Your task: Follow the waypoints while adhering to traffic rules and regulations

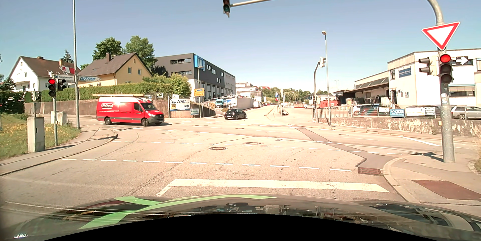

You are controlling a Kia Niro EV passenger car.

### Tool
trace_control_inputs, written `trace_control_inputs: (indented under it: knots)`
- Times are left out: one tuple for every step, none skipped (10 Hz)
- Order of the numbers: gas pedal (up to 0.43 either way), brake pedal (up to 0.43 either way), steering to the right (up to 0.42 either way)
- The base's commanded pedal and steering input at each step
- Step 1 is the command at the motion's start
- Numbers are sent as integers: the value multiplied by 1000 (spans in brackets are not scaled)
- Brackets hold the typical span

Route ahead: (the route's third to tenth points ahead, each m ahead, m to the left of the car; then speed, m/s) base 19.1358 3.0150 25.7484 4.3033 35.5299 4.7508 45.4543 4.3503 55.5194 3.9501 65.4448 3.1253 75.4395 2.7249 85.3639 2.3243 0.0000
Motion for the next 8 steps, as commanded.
trace_control_inputs:
  knots:
    - [0,543,17]
    - [0,543,18]
    - [0,543,18]
    - [0,543,18]
    - [0,543,18]
    - [0,543,18]
    - [0,543,17]
    - [0,549,17]
